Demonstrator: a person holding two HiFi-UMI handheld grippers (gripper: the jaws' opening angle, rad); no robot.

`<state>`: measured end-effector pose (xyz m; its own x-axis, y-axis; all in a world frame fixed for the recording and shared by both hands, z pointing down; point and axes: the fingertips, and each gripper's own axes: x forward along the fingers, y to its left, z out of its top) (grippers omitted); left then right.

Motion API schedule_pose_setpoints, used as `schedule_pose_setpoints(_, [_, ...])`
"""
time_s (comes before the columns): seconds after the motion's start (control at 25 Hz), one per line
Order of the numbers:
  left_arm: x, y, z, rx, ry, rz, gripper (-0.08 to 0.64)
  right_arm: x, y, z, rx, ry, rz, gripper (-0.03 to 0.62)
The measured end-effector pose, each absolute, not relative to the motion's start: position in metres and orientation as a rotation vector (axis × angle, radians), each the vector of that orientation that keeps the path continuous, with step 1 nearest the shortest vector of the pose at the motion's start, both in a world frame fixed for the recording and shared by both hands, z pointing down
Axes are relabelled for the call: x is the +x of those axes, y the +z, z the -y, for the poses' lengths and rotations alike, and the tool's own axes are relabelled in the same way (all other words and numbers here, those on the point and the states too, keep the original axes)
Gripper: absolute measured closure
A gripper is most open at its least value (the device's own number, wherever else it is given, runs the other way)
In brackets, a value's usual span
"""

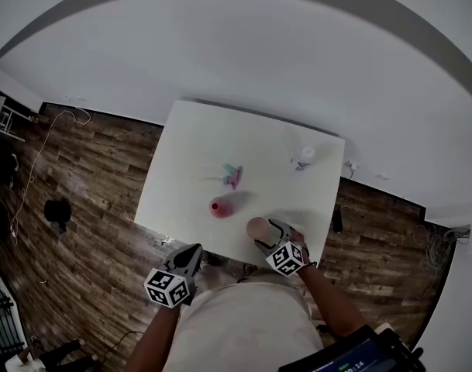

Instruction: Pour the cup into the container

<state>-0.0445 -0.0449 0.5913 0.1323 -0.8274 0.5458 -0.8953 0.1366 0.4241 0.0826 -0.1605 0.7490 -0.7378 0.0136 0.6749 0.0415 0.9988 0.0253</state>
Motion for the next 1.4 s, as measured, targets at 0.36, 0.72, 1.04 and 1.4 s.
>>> schedule_pose_setpoints(0.36, [-0.047,0.592,0.038,1.662,0.131,1.694,0.549,0.072,0.760,0.156,-0.063,-0.059,2.405,0.258])
schedule_pose_setpoints(0.72, [-0.049,0.594,0.033,1.640,0.148,1.702,0.549,0.067,0.766,0.156,-0.073,-0.073,2.422,0.248])
schedule_pose_setpoints(1.04, [-0.051,0.592,0.027,1.624,0.163,1.712,0.549,0.060,0.779,0.156,-0.079,-0.091,2.413,0.229])
schedule_pose_setpoints(1.4, [-0.049,0.592,0.019,1.607,0.180,1.719,0.549,0.053,0.786,0.157,-0.063,-0.093,2.428,0.229])
